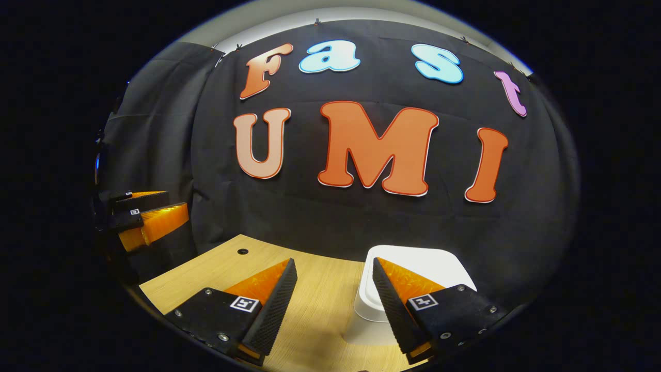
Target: Press the lid of the desktop garbage bin to open it, pick up the crumpled paper on the desktop and throw it into the bin, then pick up the pop can on the desktop and drop it into the bin, and finally close the garbage bin lid.
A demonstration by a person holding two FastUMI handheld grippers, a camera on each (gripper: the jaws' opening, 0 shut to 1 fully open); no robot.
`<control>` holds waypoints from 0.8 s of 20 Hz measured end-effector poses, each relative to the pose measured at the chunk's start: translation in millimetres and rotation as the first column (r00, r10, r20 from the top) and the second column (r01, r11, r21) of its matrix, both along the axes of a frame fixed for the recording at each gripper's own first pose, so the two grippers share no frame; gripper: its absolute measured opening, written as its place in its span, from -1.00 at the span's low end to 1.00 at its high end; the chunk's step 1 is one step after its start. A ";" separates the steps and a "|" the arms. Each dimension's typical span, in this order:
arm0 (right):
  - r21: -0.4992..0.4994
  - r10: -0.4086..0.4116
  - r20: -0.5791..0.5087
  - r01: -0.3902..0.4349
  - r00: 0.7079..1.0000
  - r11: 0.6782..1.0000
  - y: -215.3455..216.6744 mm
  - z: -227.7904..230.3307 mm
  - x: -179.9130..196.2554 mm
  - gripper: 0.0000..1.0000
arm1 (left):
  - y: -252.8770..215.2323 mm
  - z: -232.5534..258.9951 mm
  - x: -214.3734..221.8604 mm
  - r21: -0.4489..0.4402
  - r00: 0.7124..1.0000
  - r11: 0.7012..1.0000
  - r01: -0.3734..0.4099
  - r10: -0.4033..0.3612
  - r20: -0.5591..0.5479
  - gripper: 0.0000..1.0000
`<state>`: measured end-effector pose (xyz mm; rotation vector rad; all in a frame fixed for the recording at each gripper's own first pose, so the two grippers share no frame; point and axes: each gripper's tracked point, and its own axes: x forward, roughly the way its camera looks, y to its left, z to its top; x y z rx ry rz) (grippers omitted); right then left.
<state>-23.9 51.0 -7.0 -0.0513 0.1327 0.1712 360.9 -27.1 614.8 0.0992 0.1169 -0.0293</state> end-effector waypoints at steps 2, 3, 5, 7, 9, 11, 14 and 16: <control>-0.009 0.009 0.004 -0.009 1.000 1.000 2.4 0.7 0.4 0.79 | 0.5 -0.4 0.2 -0.002 1.000 1.000 -0.001 0.001 0.001 0.94; -0.013 0.011 0.005 -0.011 1.000 1.000 2.5 1.1 -0.2 0.80 | -0.2 -0.4 0.2 -0.004 1.000 1.000 -0.001 0.001 0.001 0.94; -0.013 0.017 0.004 -0.017 1.000 1.000 5.0 2.1 -1.2 0.80 | 0.9 -0.5 0.5 0.001 1.000 1.000 -0.006 0.006 0.002 0.94; -0.012 0.026 -0.001 -0.026 1.000 1.000 8.0 0.8 -1.5 0.80 | 0.3 1.0 0.0 0.008 1.000 1.000 -0.012 0.012 0.006 0.94; -0.013 0.035 -0.008 -0.035 0.999 0.999 10.5 -2.1 -0.7 0.80 | 0.7 0.5 -0.5 0.008 1.000 1.000 -0.016 0.016 0.007 0.94; -0.015 0.040 -0.012 -0.041 0.999 0.999 12.6 -1.3 -1.6 0.80 | 1.5 -1.4 -0.8 0.007 1.000 1.000 -0.020 0.020 0.001 0.94; -0.017 0.049 -0.012 -0.049 0.999 0.999 14.1 -1.2 -2.1 0.80 | 1.6 -3.5 -0.8 0.015 1.000 1.000 -0.025 0.025 -0.009 0.94; -0.021 0.049 -0.015 -0.049 0.999 0.999 14.5 -2.8 -2.3 0.81 | 1.7 -4.5 -1.4 0.018 1.000 1.000 -0.025 0.025 -0.012 0.94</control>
